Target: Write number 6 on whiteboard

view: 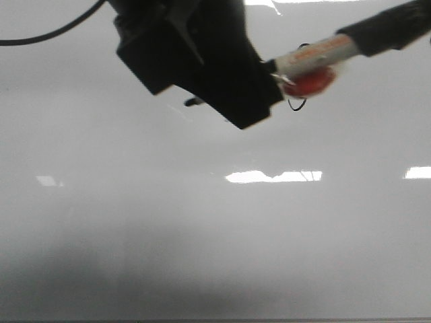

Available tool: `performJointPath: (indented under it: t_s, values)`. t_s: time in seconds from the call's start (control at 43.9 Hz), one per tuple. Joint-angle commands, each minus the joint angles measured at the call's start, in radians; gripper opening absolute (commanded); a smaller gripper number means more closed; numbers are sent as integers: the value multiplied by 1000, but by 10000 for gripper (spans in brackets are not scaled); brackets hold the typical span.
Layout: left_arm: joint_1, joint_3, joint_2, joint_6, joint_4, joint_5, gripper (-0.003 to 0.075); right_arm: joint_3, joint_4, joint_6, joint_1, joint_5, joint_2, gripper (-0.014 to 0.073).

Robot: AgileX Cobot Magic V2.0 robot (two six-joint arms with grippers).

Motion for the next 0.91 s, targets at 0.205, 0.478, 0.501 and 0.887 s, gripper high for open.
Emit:
performJointPath:
  t_s: [0.205,0.478,0.501,0.887]
  values:
    - [248,-39,-155,-718,484,180,-20,-31,-31,98,-133,-19,-107,581]
    - [623,73,-218,-844,519,138,-20,-31,-31,98,-139,-23,-107,581]
    - [660,88,-218,-863,517,100,-20,-31,-31,98,-139,-24,-107,581]
    - [889,303,-154,-926,365,-410,-20,-31,-31,98,-139,-35,-107,581]
